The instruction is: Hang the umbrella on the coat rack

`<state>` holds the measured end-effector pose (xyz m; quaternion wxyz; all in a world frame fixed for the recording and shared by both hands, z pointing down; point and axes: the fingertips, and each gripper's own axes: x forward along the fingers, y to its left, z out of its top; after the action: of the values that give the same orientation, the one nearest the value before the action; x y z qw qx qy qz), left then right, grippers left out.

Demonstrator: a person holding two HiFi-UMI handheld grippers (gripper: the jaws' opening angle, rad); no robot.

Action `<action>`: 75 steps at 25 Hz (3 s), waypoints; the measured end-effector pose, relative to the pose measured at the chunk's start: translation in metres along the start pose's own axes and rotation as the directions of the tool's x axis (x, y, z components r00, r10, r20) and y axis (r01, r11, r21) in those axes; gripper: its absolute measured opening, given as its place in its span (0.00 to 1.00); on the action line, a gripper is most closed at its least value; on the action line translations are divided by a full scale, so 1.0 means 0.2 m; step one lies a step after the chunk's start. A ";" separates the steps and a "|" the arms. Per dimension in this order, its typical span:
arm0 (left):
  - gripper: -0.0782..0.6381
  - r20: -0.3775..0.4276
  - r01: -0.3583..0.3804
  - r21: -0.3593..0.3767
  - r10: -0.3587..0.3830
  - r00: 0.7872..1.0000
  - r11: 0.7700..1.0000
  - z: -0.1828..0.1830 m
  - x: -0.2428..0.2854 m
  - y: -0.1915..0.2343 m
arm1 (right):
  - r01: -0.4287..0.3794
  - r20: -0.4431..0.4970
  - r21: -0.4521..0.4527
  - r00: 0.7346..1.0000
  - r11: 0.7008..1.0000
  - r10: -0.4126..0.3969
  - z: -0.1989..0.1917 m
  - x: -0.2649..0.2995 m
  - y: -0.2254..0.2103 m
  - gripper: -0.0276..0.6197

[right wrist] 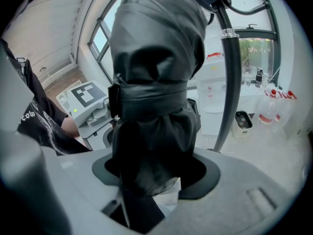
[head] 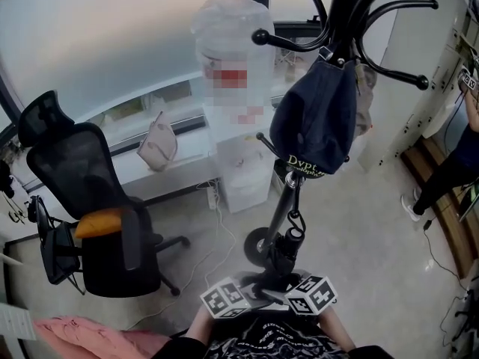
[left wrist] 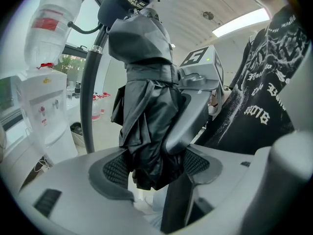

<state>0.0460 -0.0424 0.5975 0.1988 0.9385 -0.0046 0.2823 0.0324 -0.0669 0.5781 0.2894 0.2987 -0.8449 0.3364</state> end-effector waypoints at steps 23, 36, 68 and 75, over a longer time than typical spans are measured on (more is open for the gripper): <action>0.56 -0.129 0.153 0.111 -0.139 0.982 0.982 -0.05 -0.11 0.14 | 0.073 0.108 0.153 0.990 0.986 -0.090 0.11 0.13 -0.01 0.46; 0.56 -0.164 0.162 0.076 -0.148 0.975 0.984 -0.10 -0.09 0.16 | 0.029 0.086 0.178 0.995 0.984 -0.045 0.07 0.18 -0.04 0.46; 0.56 -0.155 0.141 0.039 -0.134 0.979 0.989 -0.12 -0.09 0.17 | -0.017 0.057 0.183 0.998 0.983 0.007 0.07 0.21 -0.04 0.46; 0.56 -0.148 0.130 0.034 -0.123 0.981 0.991 -0.11 -0.08 0.20 | -0.014 0.045 0.170 0.999 0.985 0.006 0.09 0.22 -0.06 0.46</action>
<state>0.0150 -0.0726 0.6205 0.1958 0.9178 0.0758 0.3370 0.0066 -0.1007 0.6025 0.2426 0.3254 -0.8208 0.4020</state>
